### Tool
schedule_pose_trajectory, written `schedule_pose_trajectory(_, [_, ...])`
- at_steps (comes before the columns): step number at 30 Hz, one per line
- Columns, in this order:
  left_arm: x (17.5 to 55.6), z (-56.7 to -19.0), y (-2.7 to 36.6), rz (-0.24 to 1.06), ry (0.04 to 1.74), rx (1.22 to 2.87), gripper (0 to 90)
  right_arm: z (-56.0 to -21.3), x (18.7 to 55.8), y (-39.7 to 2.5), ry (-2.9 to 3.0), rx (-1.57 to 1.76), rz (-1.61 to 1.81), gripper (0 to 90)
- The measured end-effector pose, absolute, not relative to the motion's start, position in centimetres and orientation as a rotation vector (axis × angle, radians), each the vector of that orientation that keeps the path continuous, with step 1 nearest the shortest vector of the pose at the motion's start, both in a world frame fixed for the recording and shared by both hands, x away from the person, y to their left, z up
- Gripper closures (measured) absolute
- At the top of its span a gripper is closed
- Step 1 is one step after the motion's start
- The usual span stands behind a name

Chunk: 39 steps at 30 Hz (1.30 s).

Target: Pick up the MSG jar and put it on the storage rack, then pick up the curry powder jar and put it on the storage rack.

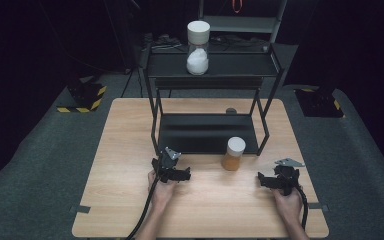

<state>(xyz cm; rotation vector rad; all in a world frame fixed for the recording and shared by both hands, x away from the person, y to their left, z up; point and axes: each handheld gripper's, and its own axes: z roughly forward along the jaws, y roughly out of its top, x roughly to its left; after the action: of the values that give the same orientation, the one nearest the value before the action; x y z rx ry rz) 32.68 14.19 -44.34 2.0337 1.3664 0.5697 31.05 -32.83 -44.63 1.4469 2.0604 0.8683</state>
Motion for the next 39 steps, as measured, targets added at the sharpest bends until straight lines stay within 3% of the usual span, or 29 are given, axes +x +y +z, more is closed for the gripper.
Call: schedule_pose_trajectory(39, [32.05, -45.14, 14.74, 0.572, 1.361, 1.987, 2.3, -43.9, 30.34, -33.46, 2.185, 1.347, 0.999, 2.0])
